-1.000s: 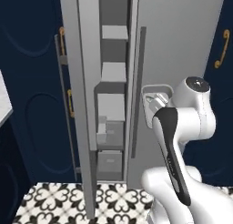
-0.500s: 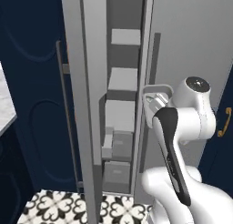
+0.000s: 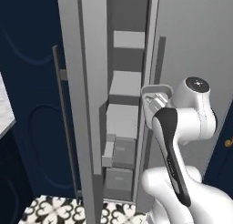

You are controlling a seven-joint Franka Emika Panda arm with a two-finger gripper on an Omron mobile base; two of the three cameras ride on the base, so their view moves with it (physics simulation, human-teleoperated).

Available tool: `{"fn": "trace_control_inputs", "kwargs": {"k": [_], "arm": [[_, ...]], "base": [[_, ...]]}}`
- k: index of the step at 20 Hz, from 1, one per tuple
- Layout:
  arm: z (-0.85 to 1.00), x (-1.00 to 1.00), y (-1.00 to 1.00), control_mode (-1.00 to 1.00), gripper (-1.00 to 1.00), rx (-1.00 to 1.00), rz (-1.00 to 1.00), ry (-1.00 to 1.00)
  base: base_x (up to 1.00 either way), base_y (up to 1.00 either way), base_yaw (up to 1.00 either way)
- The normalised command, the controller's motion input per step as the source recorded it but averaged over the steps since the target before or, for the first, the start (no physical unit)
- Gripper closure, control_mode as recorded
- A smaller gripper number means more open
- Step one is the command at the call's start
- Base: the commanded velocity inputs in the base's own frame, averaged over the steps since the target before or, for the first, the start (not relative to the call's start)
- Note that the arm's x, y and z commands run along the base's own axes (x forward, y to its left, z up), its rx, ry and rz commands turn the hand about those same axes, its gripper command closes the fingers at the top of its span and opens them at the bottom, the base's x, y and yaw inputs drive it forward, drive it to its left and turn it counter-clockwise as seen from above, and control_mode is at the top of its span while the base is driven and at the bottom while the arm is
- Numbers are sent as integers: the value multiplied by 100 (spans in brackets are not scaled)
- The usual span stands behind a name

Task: Take the meat container that has the fish and place it on the second highest rack of the freezer. Then take the vegetable container that has the carrot and potato and place it on the highest rack of the freezer.

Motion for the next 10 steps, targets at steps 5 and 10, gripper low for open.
{"fn": "trace_control_inputs", "kwargs": {"k": [5,10], "arm": [[0,0,0,100,100,0,0,0],[0,0,0,100,100,0,0,0]], "base": [[51,13,1],[61,11,0]]}}
